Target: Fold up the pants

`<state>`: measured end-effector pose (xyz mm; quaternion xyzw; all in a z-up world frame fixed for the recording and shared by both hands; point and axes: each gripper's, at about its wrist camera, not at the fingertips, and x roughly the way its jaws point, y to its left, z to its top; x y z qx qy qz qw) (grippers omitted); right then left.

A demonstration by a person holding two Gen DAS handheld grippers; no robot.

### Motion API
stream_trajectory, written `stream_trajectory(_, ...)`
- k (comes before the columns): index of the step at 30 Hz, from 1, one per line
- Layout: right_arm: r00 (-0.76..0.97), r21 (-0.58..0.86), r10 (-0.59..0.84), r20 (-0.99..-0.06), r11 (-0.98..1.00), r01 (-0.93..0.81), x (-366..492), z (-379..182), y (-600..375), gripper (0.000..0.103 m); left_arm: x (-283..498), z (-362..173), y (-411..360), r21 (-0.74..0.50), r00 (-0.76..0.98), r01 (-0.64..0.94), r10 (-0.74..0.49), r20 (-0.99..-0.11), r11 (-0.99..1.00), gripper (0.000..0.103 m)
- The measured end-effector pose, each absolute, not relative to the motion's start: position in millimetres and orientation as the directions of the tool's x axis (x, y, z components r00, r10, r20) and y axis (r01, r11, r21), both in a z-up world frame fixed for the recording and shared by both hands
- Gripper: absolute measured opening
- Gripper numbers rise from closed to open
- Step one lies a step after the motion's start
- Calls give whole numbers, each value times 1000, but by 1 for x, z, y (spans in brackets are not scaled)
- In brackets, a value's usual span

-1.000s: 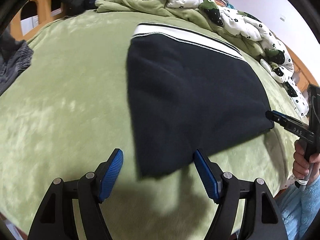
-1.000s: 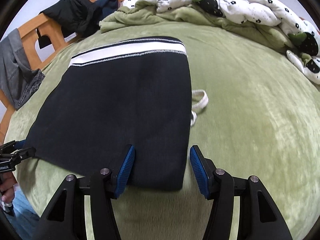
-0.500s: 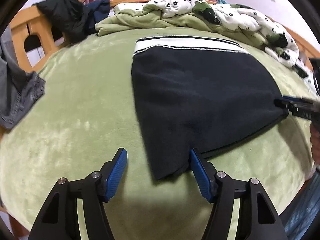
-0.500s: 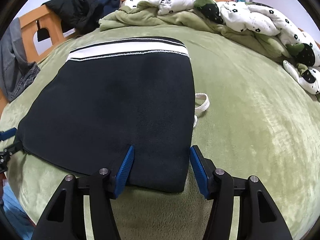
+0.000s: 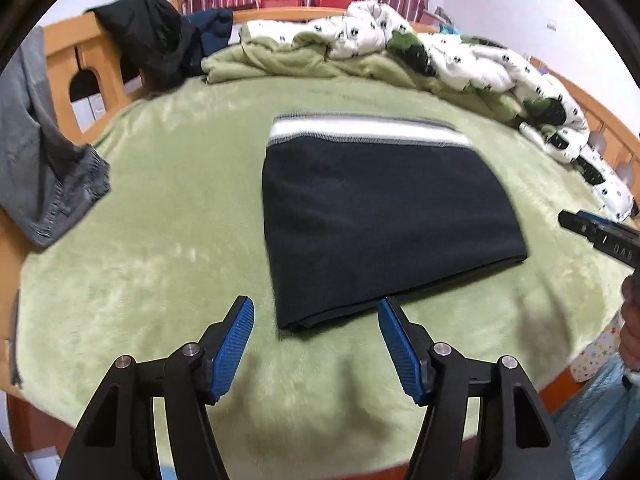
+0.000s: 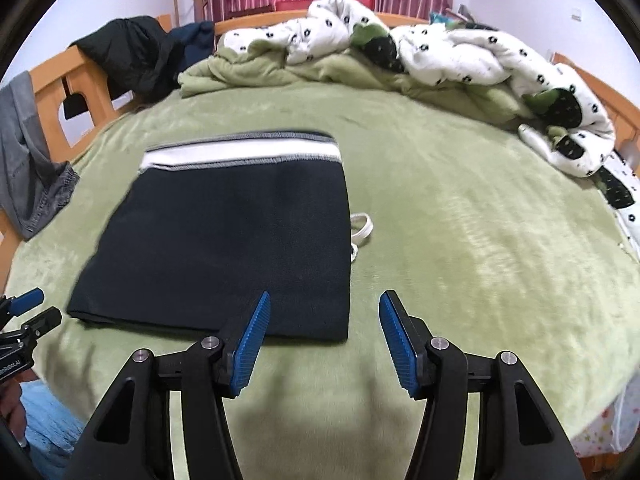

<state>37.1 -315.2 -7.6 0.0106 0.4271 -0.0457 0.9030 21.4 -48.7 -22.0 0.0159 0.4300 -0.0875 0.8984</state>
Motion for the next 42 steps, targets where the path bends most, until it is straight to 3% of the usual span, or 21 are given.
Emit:
stream_trajectory(5, 686, -13, -74, -724, 996, 93, -6, 33, -299, 57, -14, 23, -53, -37, 672, 166, -141, -727, 985, 76)
stream_trajectory(10, 720, -9, -80, -690, 995, 101, -45, 48, -291, 86, -42, 41, -55, -21, 690, 159, -126, -713, 987, 76)
stream_trajectory(16, 735, 25, -60, -675, 994, 104, -76, 60, -289, 100, -57, 30, -50, -27, 682, 147, -121, -721, 989, 77)
stream_trajectory(19, 736, 10, -78, -672, 993, 115, -82, 60, -291, 100, -56, 26, -48, -53, 659, 142, -135, -740, 988, 77)
stream_trajectory(26, 730, -19, -91, -677, 994, 107, -82, 57, -286, 100, -67, 34, -60, 26, 714, 131, -76, -696, 991, 77)
stream_trajectory(42, 731, -25, -66, -679, 997, 67, -86, 54, -273, 100, -70, 38, -51, -27, 717, 116, -102, -690, 993, 77)
